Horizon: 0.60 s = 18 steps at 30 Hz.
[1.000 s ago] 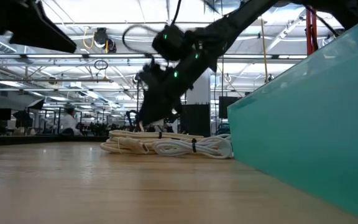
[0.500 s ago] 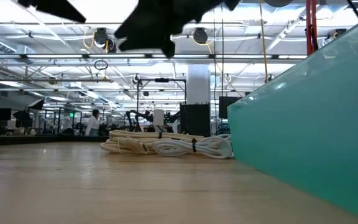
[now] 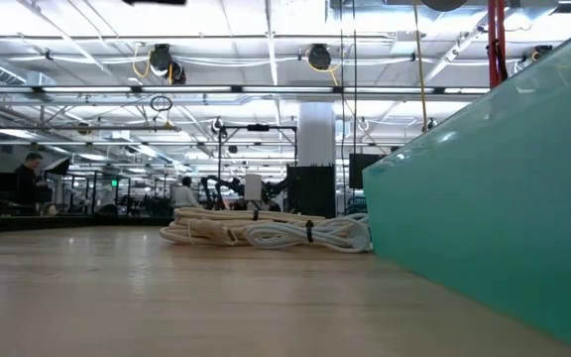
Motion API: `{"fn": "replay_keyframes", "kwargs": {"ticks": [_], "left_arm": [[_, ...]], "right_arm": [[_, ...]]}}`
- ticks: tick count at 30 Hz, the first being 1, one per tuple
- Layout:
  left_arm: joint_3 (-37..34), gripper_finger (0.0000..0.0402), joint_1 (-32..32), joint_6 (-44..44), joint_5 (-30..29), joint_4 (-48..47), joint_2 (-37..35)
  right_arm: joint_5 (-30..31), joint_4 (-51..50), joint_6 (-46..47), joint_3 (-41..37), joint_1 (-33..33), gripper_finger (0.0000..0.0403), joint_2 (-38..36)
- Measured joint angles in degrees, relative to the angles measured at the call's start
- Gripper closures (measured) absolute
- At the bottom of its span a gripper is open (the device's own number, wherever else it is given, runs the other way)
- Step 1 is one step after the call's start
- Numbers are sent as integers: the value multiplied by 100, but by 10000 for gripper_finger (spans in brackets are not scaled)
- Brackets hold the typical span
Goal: Pick & Place USB Port
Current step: Put the pink charger cable into the orange bin
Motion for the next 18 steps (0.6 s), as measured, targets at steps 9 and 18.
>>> {"fn": "replay_keyframes", "kwargs": {"ticks": [9, 18], "left_arm": [[6, 284, 3040, 983, 3670, 115, 1095], [428, 284, 4756, 1357, 5353, 8, 2728]], "right_arm": [[1142, 476, 64, -533, 304, 273, 7], [1459, 1530, 454, -1341, 186, 273, 7]]}}
